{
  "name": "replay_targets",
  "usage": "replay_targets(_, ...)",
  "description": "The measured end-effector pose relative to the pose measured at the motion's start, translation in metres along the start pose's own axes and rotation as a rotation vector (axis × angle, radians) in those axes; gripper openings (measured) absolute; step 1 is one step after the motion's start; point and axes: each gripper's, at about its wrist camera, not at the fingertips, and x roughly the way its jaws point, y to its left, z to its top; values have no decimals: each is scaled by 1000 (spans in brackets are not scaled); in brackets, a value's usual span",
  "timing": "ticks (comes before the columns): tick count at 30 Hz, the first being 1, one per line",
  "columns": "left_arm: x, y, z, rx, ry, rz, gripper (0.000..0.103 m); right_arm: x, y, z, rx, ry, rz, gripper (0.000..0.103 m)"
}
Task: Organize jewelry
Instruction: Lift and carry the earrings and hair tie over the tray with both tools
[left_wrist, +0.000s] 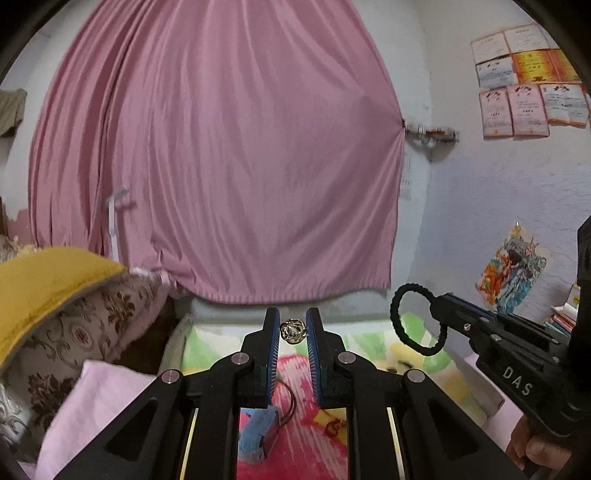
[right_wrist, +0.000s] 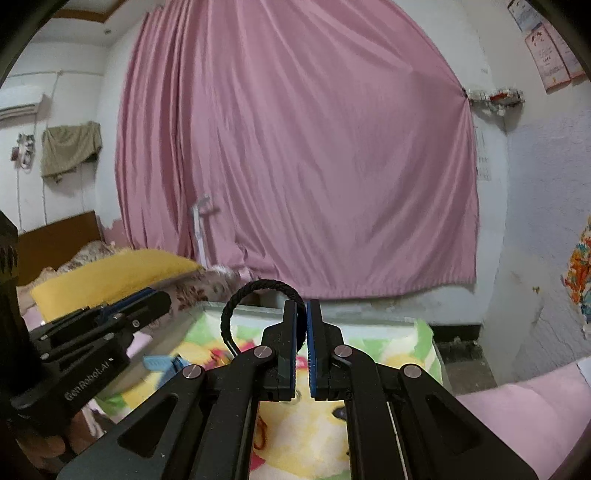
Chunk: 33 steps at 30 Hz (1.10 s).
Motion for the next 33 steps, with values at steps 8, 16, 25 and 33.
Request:
replay_targets(8,27,7,-14,-39,160,-44,14,30,-18,-20,38,145,-32,5)
replay_targets(16,44,2,-27,-11,310,-73,14,56,-24,-43,47,311,-25,5)
replay_targets(25,55,-7,-39,38,421,-72,14,68,-20,-53,16,407,-25,5)
replay_targets(33,65,-4,-47,46,492,-56,14,74,-19,-57,14,453,-14,5)
